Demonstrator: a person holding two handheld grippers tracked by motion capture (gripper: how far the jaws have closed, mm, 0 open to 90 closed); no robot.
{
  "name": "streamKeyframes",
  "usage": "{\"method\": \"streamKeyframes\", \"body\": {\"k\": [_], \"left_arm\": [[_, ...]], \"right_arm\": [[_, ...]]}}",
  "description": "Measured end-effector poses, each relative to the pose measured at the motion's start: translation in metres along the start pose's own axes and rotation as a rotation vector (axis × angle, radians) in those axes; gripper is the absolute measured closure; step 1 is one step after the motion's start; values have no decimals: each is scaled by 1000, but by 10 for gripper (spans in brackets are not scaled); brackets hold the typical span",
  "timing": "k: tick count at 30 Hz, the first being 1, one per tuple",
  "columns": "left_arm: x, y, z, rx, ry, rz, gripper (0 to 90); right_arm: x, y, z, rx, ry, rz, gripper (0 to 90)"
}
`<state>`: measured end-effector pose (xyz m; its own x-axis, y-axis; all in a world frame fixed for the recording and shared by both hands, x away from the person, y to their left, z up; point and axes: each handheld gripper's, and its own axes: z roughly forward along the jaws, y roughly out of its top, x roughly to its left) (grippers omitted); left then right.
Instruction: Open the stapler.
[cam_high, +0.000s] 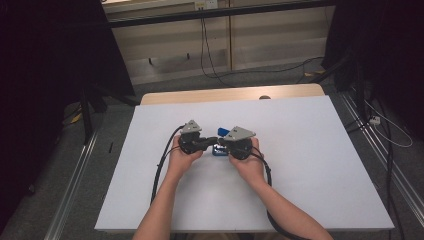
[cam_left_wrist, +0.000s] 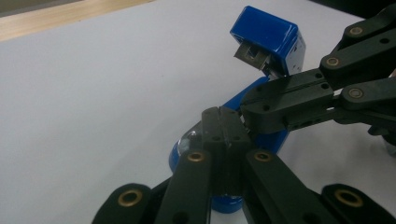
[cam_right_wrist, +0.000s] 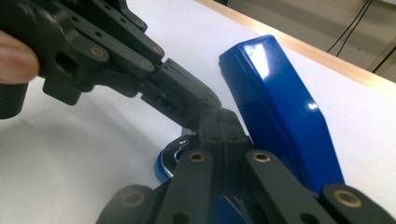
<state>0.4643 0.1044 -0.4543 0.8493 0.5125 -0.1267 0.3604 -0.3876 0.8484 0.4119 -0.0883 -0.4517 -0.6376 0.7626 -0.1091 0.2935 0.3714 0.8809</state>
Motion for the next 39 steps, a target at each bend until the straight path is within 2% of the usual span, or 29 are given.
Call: {"method": "streamKeyframes", "body": {"k": [1, 3, 6, 7, 8, 9, 15, 17, 19, 20, 24, 37, 39], "left_arm": [[0, -1, 1, 5, 0, 0, 900], [2, -4, 1, -12, -10, -17, 900], [0, -4, 1, -14, -1, -8, 900], [0, -4, 1, -18, -2, -13, 900], [0, -4, 1, -19, -2, -14, 900], [0, -4, 1, -15, 3, 10, 900], [-2, -4, 1, -13, 9, 9, 900], [-2, -3, 1, -9, 12, 13, 900], [-2, -3, 1, -8, 15, 18, 900], [-2, -4, 1, -12, 13, 11, 900], [-2, -4, 1, -12, 14, 14, 900], [-3, -4, 1, -12, 18, 16, 900], [-3, -3, 1, -8, 21, 18, 900]], "right_arm": [[1, 0, 1, 2, -1, 6, 900], [4, 1, 3, 6, -17, -17, 900], [4, 3, 4, 9, -23, -12, 900], [3, 5, 3, 1, -43, -9, 900], [3, 5, 3, 1, -43, -9, 900], [2, 6, 1, -6, -62, -9, 900], [0, 10, -7, 2, -110, -21, 900], [-4, 11, -14, 0, -135, -12, 900], [-6, 11, -16, 0, -136, -12, 900], [-7, 11, -19, 5, -154, -33, 900], [-11, 10, -25, 9, -166, -16, 900], [-20, 6, -35, 28, -215, -19, 900], [-23, 4, -38, 26, -218, -2, 900]]}}
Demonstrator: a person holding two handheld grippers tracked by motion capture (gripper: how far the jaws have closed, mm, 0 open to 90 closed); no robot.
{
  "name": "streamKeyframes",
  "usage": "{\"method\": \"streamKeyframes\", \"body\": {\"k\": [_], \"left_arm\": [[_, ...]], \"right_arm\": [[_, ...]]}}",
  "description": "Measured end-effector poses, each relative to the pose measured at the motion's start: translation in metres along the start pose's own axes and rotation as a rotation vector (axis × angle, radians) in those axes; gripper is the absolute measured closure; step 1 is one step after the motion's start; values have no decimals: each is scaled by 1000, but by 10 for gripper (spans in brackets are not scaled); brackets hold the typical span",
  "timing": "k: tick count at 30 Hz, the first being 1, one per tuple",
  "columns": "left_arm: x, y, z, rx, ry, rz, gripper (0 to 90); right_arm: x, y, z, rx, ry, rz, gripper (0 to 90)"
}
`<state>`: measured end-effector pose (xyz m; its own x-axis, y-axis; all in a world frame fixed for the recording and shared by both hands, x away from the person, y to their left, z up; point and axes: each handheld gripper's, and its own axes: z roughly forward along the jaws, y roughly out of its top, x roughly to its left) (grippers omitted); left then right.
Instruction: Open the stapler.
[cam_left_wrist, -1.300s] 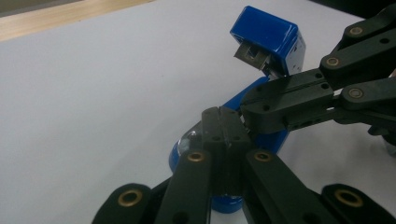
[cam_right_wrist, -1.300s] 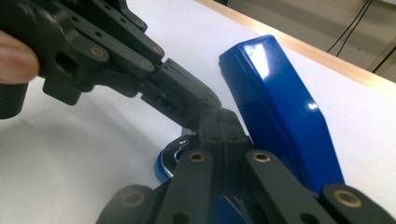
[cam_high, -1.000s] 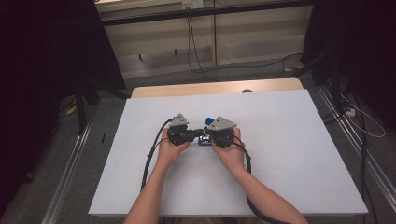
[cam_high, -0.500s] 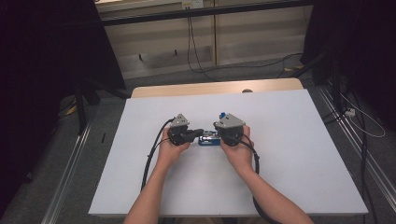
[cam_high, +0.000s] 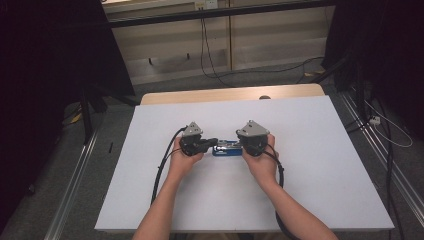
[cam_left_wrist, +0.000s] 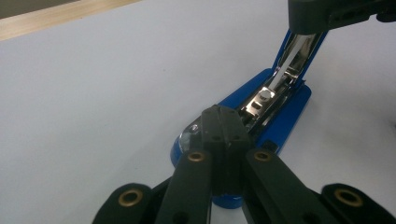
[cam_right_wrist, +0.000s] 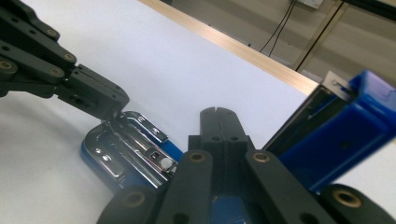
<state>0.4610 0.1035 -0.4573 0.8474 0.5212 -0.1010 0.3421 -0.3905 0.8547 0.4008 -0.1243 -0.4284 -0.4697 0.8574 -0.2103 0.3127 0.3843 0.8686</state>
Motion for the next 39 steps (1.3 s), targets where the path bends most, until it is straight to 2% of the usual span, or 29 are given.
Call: {"method": "streamKeyframes", "body": {"k": [3, 4, 6, 8, 12, 14, 17, 20, 22, 28, 34, 37, 39], "left_arm": [[0, 0, 0, 0, 0, -1, 900], [0, 0, 0, 0, -2, -2, 900], [0, 0, 0, 1, 1, 0, 900], [-1, 0, 0, 1, 1, -1, 900], [0, 0, 0, -2, 0, -9, 900], [-1, 0, 0, 3, 5, -4, 900], [-1, 0, 0, 4, 7, -3, 900], [-1, 0, 0, 2, 5, -11, 900], [-1, 1, 0, 4, 8, -6, 900], [-1, -1, 0, -2, 3, -27, 900], [-1, -1, -1, -13, 1, -38, 900], [-1, 2, -3, -43, -5, -39, 900], [-4, 4, -3, -38, 6, -42, 880]], "right_arm": [[-4, -3, -2, 4, -5, -4, 900], [-4, -4, -3, 10, -16, -21, 900], [-8, -8, -4, 10, -9, -3, 900], [-13, -10, -4, 15, -6, 40, 900], [-20, -19, -4, 46, -16, 15, 900], [-29, -27, -6, 51, -26, 49, 900], [-33, -31, -7, 52, -26, 55, 900], [-38, -38, -7, 79, -18, 51, 900], [-42, -43, -8, 56, -17, 73, 900], [-48, -45, -9, 41, 18, 96, 900], [-51, -45, -10, 42, 41, 96, 900], [-54, -46, -13, 36, 65, 100, 900], [-56, -48, -18, 10, 104, 101, 880]]}}
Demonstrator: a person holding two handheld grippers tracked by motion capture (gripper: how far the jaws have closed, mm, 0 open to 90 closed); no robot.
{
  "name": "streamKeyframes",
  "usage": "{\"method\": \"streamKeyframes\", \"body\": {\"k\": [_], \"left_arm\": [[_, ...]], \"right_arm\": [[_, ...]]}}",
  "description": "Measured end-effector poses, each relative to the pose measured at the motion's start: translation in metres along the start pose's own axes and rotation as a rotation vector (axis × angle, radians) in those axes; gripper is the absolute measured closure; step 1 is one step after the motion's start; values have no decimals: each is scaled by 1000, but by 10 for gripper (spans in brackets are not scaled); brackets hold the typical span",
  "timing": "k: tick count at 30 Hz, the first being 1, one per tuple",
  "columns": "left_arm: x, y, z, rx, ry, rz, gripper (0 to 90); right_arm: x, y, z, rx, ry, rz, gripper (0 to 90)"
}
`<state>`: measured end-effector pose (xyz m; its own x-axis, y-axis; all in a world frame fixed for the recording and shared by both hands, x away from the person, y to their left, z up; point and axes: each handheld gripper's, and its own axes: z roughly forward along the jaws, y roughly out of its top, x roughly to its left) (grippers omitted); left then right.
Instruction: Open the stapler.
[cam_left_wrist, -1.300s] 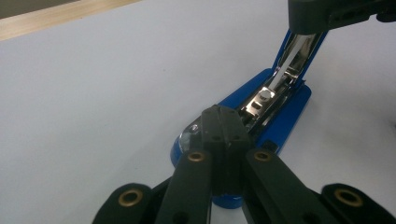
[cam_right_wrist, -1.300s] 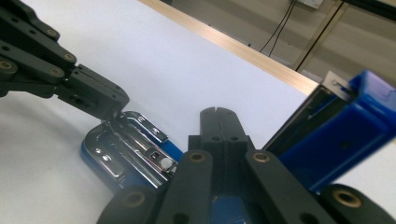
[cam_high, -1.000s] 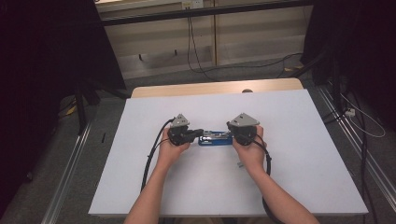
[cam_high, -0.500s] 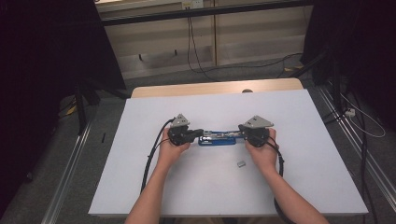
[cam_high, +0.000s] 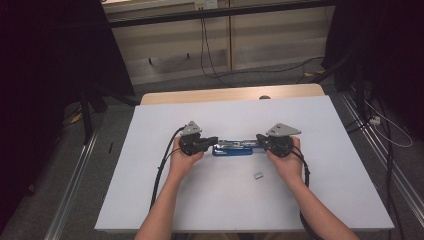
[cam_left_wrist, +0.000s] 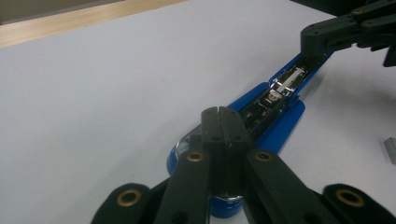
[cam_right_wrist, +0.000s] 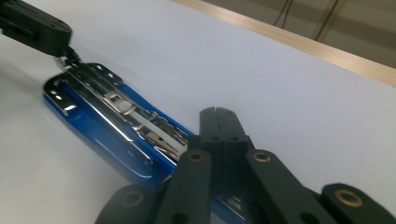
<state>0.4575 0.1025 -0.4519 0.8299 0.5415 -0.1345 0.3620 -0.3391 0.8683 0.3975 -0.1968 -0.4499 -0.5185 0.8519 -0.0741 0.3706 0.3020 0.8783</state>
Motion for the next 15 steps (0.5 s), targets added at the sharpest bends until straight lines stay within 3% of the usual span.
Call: {"method": "streamKeyframes", "body": {"k": [1, 4, 5, 6, 7, 11, 15], "left_arm": [[-1, 0, 0, 2, -2, -5, 880], [-5, 2, 2, 14, -20, -7, 761], [-8, 3, 1, 23, -22, -10, 690], [-8, 3, 1, 23, -22, -10, 662], [-9, 5, 0, 19, -22, -21, 662], [-9, 10, -10, -6, -2, -58, 513], [-11, 14, -20, -22, -5, -52, 456]], "right_arm": [[0, 0, 0, 0, 0, 0, 880], [2, 0, -7, -16, 29, -12, 776], [3, -1, -13, -28, 56, -23, 693], [3, -1, -13, -28, 56, -23, 693], [3, -1, -16, -37, 76, -21, 652], [3, -4, -29, -57, 148, -3, 515], [6, -8, -38, -48, 184, -27, 420]]}}
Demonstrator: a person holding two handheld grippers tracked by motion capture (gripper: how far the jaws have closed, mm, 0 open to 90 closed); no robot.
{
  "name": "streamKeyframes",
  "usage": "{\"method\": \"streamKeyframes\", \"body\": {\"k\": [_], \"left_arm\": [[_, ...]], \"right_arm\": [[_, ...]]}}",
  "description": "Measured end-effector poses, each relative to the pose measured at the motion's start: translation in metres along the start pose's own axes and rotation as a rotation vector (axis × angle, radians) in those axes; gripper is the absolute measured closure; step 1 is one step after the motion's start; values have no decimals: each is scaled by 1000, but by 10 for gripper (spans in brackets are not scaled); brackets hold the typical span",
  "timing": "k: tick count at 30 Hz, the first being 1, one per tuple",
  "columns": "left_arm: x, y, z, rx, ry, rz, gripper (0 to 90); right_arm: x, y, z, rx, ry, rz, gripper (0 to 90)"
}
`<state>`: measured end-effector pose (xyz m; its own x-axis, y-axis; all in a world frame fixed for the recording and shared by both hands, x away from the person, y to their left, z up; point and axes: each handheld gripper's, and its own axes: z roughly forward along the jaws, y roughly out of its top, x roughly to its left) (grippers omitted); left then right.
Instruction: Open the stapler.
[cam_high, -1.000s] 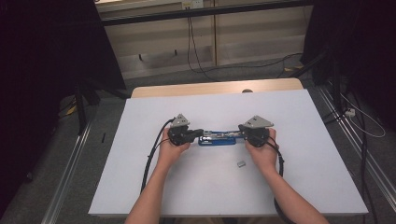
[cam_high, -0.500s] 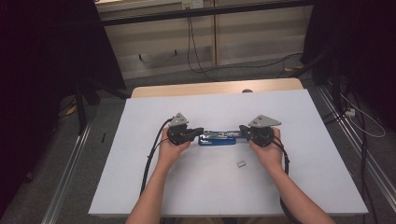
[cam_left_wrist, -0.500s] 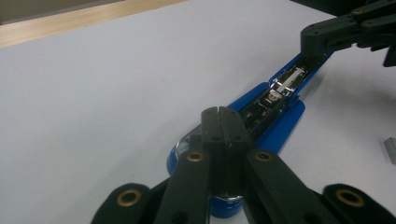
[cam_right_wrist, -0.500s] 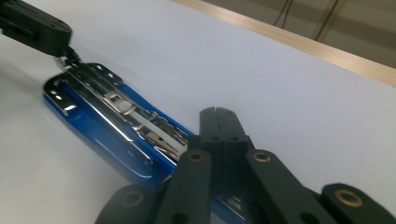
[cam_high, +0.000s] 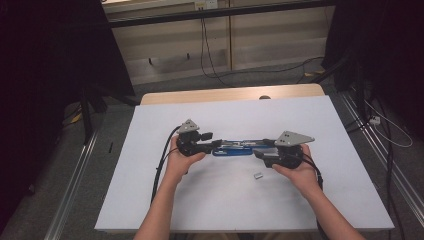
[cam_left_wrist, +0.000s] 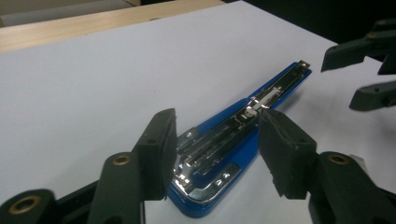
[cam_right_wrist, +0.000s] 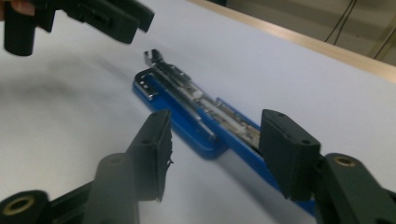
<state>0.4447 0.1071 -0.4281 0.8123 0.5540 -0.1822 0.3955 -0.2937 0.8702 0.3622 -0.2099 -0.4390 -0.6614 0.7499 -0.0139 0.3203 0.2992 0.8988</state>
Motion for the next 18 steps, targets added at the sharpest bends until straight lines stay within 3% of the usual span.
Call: {"method": "streamKeyframes", "body": {"k": [4, 5, 15, 18], "left_arm": [[-2, 3, -9, 4, 46, -19, 311], [-2, 3, -11, 5, 49, -21, 257], [-8, -7, -29, 43, 96, -15, 151], [-8, -10, -35, 52, 97, -22, 135]], "right_arm": [[2, -3, -5, -8, 37, 15, 326], [2, -4, -6, 3, 52, 23, 265], [9, -5, -14, 34, 96, -5, 184], [9, -7, -15, 35, 106, 7, 175]]}}
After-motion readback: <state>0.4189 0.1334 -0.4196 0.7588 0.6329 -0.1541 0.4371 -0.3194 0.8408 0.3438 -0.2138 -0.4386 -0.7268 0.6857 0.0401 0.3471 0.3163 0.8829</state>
